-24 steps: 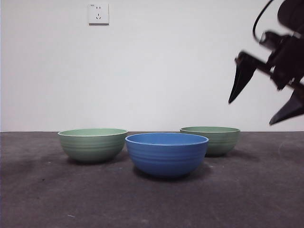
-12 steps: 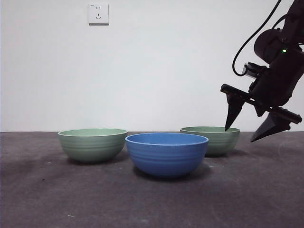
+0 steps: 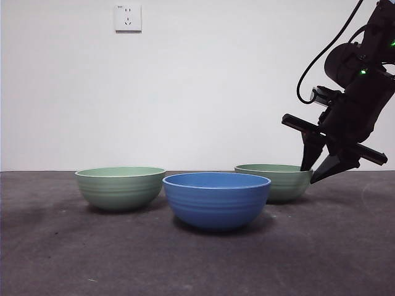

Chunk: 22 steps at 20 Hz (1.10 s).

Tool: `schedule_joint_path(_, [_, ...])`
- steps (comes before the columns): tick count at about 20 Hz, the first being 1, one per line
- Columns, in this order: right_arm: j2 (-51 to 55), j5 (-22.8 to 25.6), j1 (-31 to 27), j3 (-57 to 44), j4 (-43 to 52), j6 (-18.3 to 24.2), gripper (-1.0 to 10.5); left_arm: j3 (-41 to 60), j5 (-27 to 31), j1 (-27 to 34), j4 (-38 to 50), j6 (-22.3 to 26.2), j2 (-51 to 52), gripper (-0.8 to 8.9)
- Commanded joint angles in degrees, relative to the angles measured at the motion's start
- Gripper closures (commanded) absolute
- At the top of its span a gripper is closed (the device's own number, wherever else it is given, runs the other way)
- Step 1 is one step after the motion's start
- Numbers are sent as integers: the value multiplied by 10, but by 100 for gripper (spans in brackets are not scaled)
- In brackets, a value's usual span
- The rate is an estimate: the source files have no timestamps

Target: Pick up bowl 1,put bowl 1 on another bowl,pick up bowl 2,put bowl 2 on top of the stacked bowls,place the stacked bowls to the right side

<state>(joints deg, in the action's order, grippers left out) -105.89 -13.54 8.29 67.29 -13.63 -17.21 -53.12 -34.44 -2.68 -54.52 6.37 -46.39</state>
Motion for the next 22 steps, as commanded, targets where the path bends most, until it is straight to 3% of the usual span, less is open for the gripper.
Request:
schedule_joint_path(1, [-7,4,2,0,4,-3,955,1,-1,0,5,-3,1,280])
schedule_joint_path(8, [33,0,2,8,15,-5,956,1,0,0,5,-3,1,280])
schedule_joint_path(12, [135,0,14,8,-43,31,957,1,0,0,9,-3,0,280])
schedule_joint_path(17, [223,1,71,8,-151,68,958,1,-1,0,9,-3,0,280])
schedule_joint_path(22, [195,11,151,8,-177,68,958,1,-1,0,8,-3,0,280])
